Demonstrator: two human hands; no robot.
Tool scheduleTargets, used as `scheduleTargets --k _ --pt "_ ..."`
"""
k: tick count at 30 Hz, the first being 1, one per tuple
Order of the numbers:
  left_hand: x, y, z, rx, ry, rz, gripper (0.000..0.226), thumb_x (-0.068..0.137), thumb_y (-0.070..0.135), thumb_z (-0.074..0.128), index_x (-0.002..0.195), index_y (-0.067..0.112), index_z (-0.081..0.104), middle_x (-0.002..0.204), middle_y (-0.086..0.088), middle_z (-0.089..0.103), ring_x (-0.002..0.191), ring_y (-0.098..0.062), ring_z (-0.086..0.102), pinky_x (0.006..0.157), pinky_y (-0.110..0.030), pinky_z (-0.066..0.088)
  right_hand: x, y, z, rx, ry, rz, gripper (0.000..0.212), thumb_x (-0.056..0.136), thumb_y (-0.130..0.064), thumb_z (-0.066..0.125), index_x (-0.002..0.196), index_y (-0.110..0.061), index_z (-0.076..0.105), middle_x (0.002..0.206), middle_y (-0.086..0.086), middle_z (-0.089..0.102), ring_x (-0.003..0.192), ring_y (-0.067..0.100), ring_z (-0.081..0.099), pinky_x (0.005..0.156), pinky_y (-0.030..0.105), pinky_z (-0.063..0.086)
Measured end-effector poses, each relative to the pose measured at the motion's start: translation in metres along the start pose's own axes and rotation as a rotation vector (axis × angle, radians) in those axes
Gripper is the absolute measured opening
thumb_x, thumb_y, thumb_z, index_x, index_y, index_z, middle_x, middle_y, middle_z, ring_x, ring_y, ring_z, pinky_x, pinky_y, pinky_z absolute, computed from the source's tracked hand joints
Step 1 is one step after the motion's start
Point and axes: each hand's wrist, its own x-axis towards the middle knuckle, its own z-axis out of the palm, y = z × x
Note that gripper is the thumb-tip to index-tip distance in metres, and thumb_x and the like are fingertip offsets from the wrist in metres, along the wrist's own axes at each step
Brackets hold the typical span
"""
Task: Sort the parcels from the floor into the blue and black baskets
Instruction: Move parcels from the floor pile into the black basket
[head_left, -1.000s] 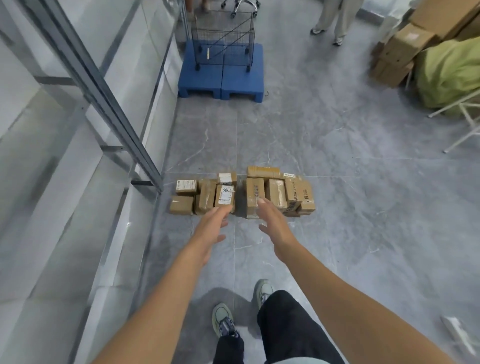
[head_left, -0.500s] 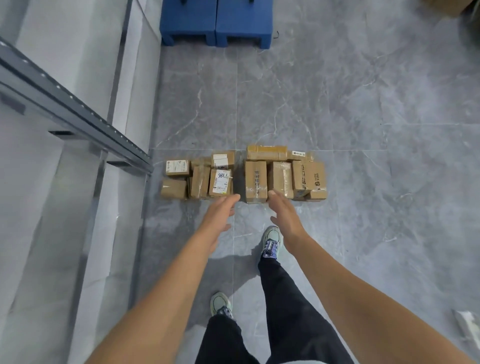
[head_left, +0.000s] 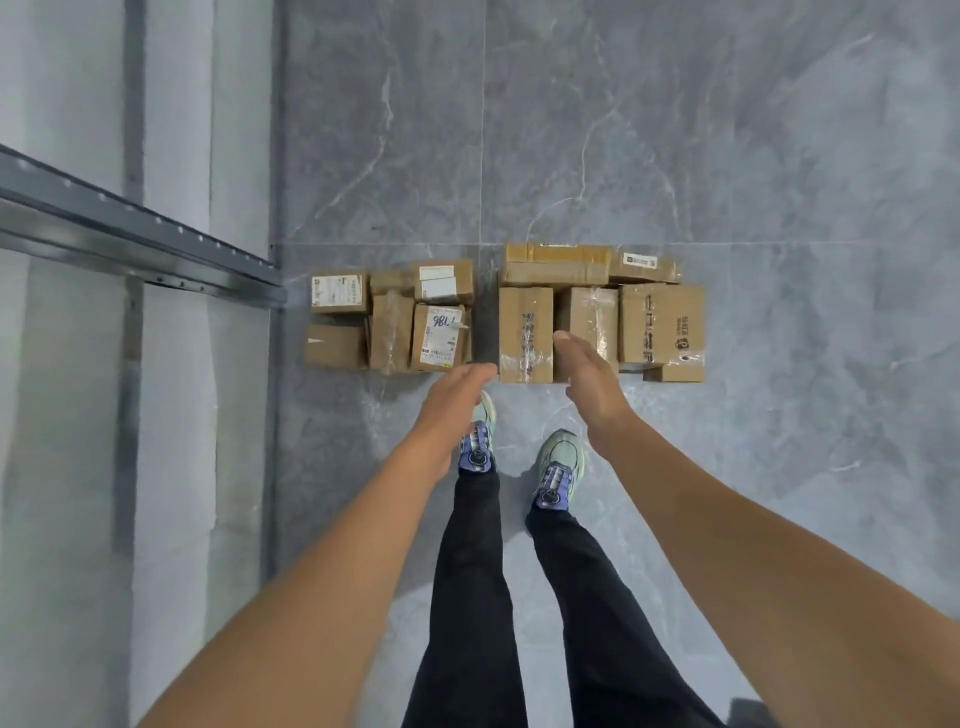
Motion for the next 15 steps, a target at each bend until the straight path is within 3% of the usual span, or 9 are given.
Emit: scheduleTargets --k 3,5,7,9,11,15 --pt "0.056 -0.007 0.007 0.049 -0.024 -0.029 0.034 0.102 0.043 0.056 0.127 0.022 0.064 0.135 -0.001 0.062 0.127 -0.02 0.056 0.113 -0.049 0.043 0.049 0.016 0.001 0.028 0.031 0.076 0.058 0.106 -0.053 0.05 0.158 -0.029 0.041 0.164 -0.002 0.04 0.151 0.029 0.036 0.123 0.044 0.027" --pt "0.095 -0.011 0.014 0.068 -0.038 -0.051 0.014 0.102 0.039 0.057 0.107 0.029 0.065 0.127 0.001 0.064 0.127 -0.02 0.056 0.114 -0.047 0.042 0.083 0.029 0.002 0.039 0.048 0.109 0.06 0.106 -0.053 0.05 0.16 -0.029 0.04 0.165 -0.003 0.039 0.152 0.029 0.035 0.124 0.045 0.027" --pt "0.133 -0.015 0.022 0.085 -0.052 -0.057 0.01 0.103 0.036 0.056 0.096 0.032 0.062 0.114 0.008 0.063 0.122 -0.019 0.056 0.111 -0.046 0.044 0.114 0.042 0.003 0.047 0.069 0.134 0.061 0.105 -0.054 0.051 0.16 -0.029 0.04 0.165 -0.003 0.04 0.152 0.028 0.036 0.125 0.046 0.027" --pt "0.17 -0.021 0.029 0.108 -0.073 -0.064 0.019 0.102 0.038 0.055 0.113 0.025 0.063 0.117 0.007 0.06 0.123 -0.019 0.053 0.11 -0.047 0.045 0.143 0.053 0.006 0.041 0.089 0.157 0.062 0.105 -0.055 0.051 0.16 -0.03 0.04 0.164 -0.003 0.04 0.151 0.026 0.037 0.123 0.045 0.028" --pt "0.203 -0.027 0.036 0.112 -0.09 -0.083 0.049 0.1 0.042 0.055 0.142 0.018 0.052 0.14 0.0 0.054 0.131 -0.021 0.049 0.109 -0.046 0.043 0.17 0.061 0.011 0.024 0.103 0.182 0.063 0.102 -0.058 0.051 0.159 -0.031 0.041 0.162 -0.003 0.042 0.148 0.024 0.04 0.12 0.045 0.03" --pt "0.251 -0.034 0.046 0.102 -0.077 -0.122 0.069 0.099 0.044 0.056 0.159 0.017 0.035 0.161 -0.005 0.04 0.143 -0.025 0.042 0.114 -0.046 0.037 0.214 0.074 0.02 0.015 0.118 0.195 0.067 0.101 -0.06 0.048 0.159 -0.029 0.04 0.16 0.0 0.046 0.145 0.026 0.043 0.118 0.047 0.034"
